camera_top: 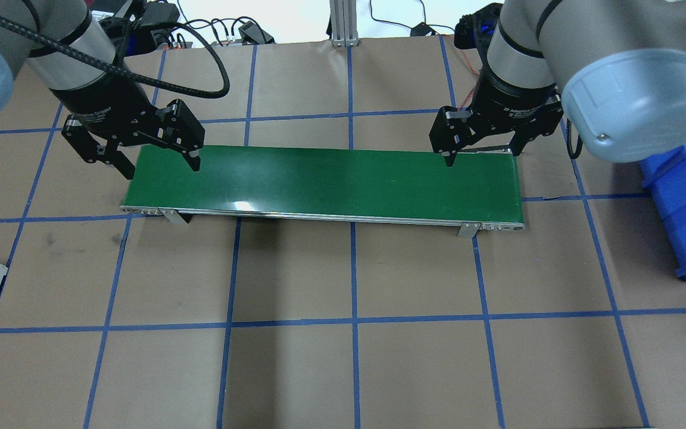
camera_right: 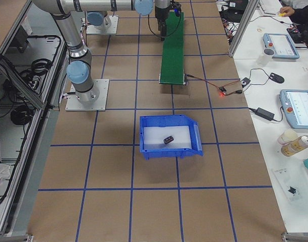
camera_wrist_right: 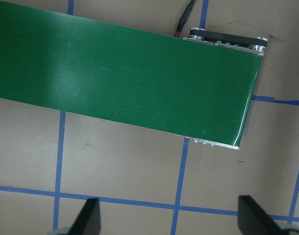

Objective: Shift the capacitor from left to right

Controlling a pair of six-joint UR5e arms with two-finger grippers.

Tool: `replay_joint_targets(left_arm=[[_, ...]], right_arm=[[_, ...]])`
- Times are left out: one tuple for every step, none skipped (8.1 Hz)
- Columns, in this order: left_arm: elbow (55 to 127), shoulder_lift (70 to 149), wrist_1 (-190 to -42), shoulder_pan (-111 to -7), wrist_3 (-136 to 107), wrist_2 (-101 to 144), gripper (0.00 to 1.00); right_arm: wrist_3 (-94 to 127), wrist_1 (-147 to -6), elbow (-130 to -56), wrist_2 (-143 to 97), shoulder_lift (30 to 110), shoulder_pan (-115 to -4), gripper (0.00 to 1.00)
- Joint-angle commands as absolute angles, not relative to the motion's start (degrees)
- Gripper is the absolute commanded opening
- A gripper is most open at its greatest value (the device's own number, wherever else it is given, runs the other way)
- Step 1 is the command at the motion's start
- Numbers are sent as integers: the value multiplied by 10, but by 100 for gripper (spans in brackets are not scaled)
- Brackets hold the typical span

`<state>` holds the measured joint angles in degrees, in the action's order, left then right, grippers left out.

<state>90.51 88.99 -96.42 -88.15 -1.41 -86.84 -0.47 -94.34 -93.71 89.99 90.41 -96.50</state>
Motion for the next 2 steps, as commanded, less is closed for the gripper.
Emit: replay_joint_targets(left_arm=[[905,890,-964,-882,-14,-868,100],[905,890,-964,-882,-14,-868,100]], right_arm=[[-3,-946,-937,896,905,-967,100],[-9,-947,-936,902,904,-966,100]])
